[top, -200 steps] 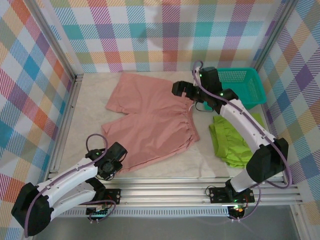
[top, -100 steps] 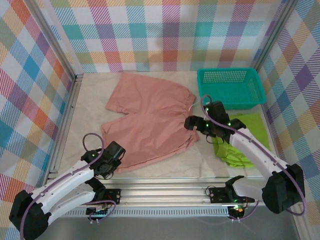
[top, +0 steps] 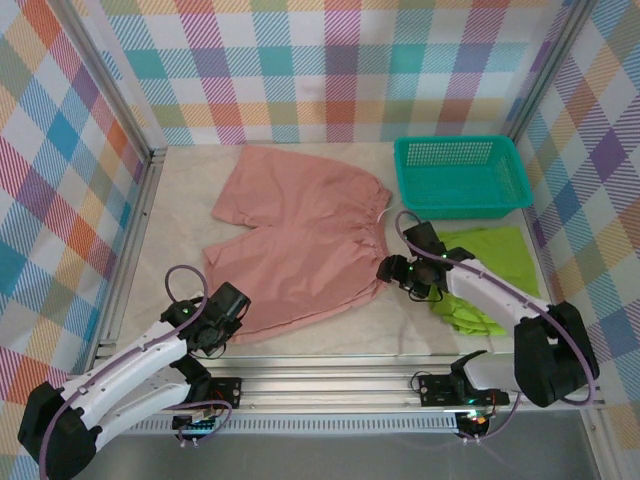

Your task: Fold and stack the shorts

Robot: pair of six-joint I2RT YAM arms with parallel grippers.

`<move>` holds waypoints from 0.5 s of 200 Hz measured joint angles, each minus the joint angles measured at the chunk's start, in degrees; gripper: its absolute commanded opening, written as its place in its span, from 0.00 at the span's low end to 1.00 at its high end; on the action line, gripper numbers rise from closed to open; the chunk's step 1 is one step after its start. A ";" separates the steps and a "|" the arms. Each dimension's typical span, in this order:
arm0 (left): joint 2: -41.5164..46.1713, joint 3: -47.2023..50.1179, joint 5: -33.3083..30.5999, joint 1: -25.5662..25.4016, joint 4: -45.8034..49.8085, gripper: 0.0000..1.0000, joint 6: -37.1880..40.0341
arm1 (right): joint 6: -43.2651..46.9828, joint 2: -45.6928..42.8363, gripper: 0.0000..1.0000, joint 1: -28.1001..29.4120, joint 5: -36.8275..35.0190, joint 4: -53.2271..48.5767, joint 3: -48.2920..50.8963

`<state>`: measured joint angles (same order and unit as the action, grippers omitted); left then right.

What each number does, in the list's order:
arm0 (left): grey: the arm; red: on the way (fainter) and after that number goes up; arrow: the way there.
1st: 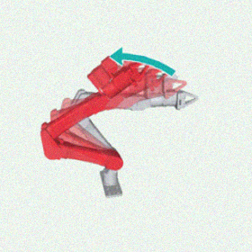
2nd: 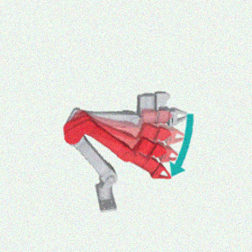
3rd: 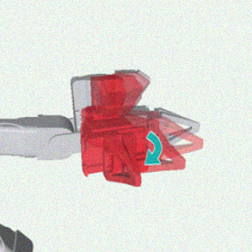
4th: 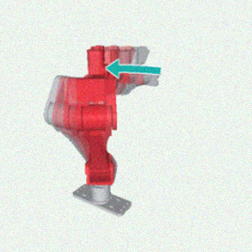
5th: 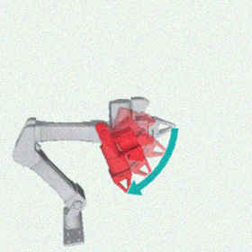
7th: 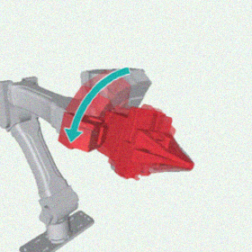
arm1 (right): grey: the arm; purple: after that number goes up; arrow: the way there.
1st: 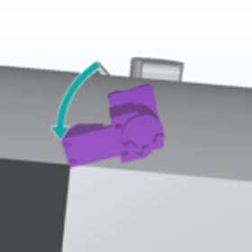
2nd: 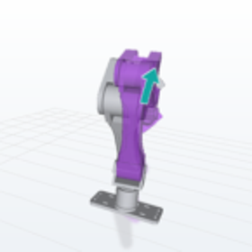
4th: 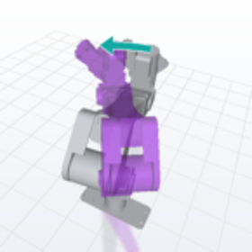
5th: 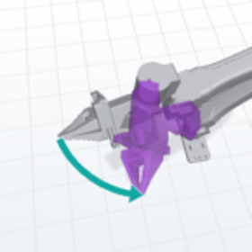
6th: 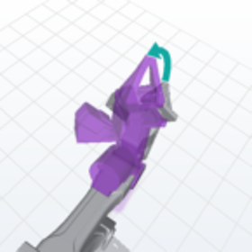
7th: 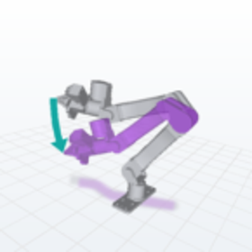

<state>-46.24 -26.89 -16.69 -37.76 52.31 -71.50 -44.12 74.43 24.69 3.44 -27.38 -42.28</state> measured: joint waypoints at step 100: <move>0.42 0.07 0.07 0.00 -1.05 0.04 0.22 | -20.65 -1.03 0.56 -0.02 -5.07 11.39 5.86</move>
<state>-45.82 -26.83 -16.62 -37.76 51.27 -71.29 -64.77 73.41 24.67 -1.63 -15.99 -36.42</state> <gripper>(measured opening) 0.054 0.574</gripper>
